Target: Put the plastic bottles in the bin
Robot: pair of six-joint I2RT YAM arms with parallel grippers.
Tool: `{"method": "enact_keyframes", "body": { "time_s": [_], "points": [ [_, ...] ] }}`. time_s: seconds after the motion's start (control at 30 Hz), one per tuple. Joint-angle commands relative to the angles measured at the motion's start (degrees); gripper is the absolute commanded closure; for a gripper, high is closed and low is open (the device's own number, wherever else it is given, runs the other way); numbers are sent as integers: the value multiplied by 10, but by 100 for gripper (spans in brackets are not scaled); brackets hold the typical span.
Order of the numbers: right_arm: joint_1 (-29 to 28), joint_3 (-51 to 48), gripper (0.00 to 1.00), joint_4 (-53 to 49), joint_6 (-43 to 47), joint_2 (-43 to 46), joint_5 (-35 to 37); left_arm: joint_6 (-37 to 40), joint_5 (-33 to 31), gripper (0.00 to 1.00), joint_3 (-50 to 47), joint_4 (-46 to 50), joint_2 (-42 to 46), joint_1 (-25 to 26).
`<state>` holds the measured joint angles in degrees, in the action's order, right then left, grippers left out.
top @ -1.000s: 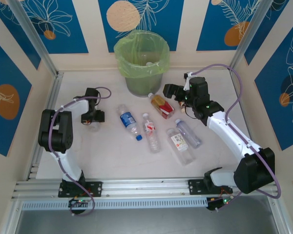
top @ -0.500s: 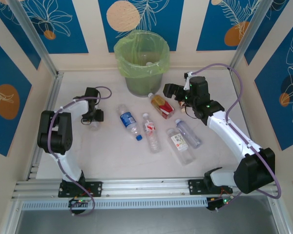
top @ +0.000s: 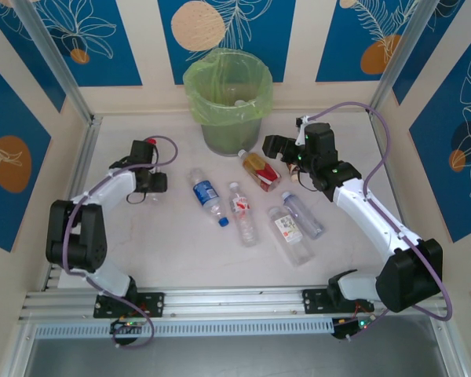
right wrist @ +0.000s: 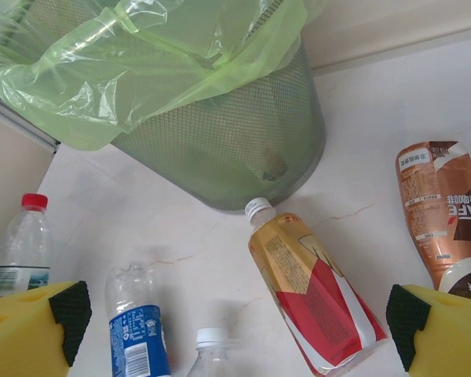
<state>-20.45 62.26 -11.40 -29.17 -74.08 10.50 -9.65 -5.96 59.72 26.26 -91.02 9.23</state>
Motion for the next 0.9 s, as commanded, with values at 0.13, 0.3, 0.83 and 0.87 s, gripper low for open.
{"method": "enact_keyframes", "body": {
  "time_s": [0.13, 0.3, 0.83, 0.87],
  "points": [
    [-7, -23, 1, 67, -5, 26, -108, 27, 116, 54, -59, -104, 125, 53],
    [-23, -28, 1, 116, -6, 29, -187, 20, 196, 54, -83, -163, 190, 79],
    [-39, 84, 1, 67, -52, 4, -297, 64, 388, 53, -46, -185, 251, 164],
    [-38, 93, 1, 55, -52, 2, -300, 68, 390, 53, -41, -182, 249, 172]
  ]
}}
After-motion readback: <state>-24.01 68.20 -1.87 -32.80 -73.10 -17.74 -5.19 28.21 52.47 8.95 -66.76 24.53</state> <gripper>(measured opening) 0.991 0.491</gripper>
